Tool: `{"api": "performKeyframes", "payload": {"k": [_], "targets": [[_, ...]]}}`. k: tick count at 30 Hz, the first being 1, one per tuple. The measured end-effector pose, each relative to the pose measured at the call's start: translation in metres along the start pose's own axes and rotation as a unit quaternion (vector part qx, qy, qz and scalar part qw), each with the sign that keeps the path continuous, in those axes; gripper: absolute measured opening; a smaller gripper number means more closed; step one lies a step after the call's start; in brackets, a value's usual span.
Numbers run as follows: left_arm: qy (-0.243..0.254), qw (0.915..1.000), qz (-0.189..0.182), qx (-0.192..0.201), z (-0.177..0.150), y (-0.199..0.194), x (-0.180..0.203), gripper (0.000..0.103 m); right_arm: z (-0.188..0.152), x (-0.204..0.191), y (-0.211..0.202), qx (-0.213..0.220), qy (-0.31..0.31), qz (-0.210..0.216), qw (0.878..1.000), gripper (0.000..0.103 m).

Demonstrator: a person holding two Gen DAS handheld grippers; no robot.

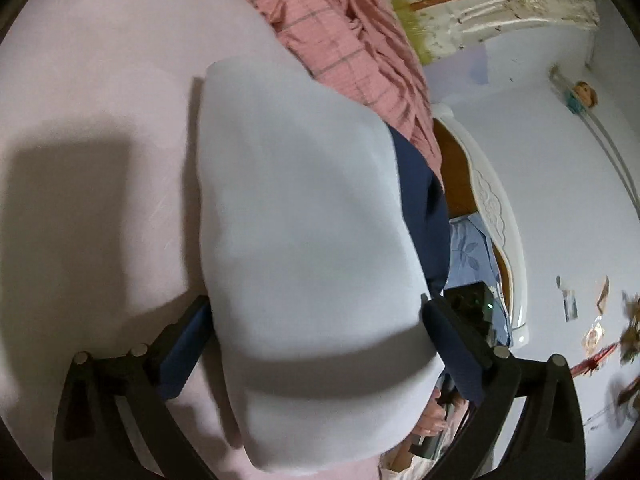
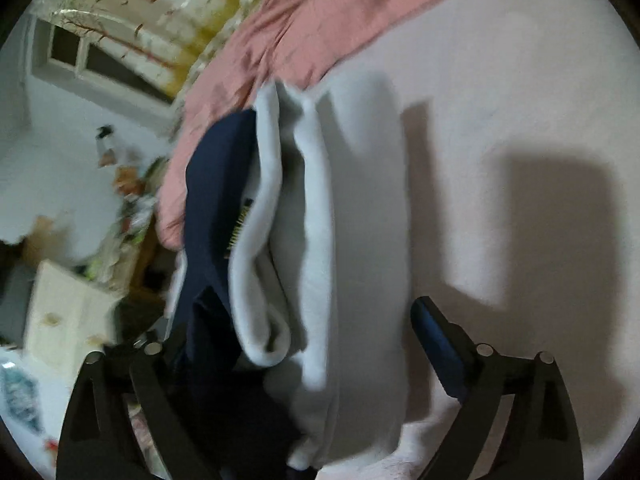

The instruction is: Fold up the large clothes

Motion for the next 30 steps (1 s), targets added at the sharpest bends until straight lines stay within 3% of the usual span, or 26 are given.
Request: {"api": "performKeyframes", "payload": {"k": [3, 5, 8, 11, 15, 20, 24, 27, 30], "targets": [[0.019, 0.9995, 0.014, 0.02, -0.004, -0.002, 0.008, 0.083, -0.001, 0.002, -0.002, 0.015, 0.015, 0.012, 1.0, 0.073], [0.031, 0.9981, 0.034, 0.041, -0.005, -0.008, 0.015, 0.071, -0.007, -0.018, -0.008, 0.045, -0.04, -0.02, 0.998, 0.062], [0.073, 0.9951, 0.042, 0.053, -0.004, -0.01, 0.031, 0.065, -0.016, -0.047, -0.013, 0.084, -0.119, -0.042, 0.988, 0.058], [0.121, 0.9905, 0.029, 0.059, -0.001, -0.006, 0.064, 0.064, -0.016, -0.055, -0.034, 0.103, -0.122, -0.033, 0.987, 0.057], [0.16, 0.9854, -0.008, 0.057, 0.01, 0.014, 0.121, 0.064, -0.008, -0.069, -0.096, 0.153, -0.124, -0.029, 0.98, 0.057], [0.213, 0.9742, -0.066, 0.036, 0.015, 0.076, 0.208, 0.064, 0.012, -0.068, -0.205, 0.231, -0.135, -0.047, 0.962, 0.058], [0.234, 0.9666, -0.103, -0.014, 0.011, 0.158, 0.264, 0.064, 0.032, -0.047, -0.283, 0.26, -0.149, -0.091, 0.95, 0.058], [0.244, 0.9627, -0.112, -0.033, 0.006, 0.219, 0.293, 0.064, 0.052, -0.014, -0.327, 0.285, -0.135, -0.117, 0.942, 0.058], [0.252, 0.9614, -0.103, -0.043, -0.002, 0.282, 0.319, 0.064, 0.069, 0.036, -0.368, 0.325, -0.094, -0.115, 0.934, 0.058]]}}
Point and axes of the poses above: each gripper's, at about its wrist camera, not at the fingertips, and y roughly the way its jaws point, x to its right, z to its top, the point moved 2 cm from there along y, roughly the way its jaws point, and after that the axes turned 7 degrees about y, right-handed, at the moved point
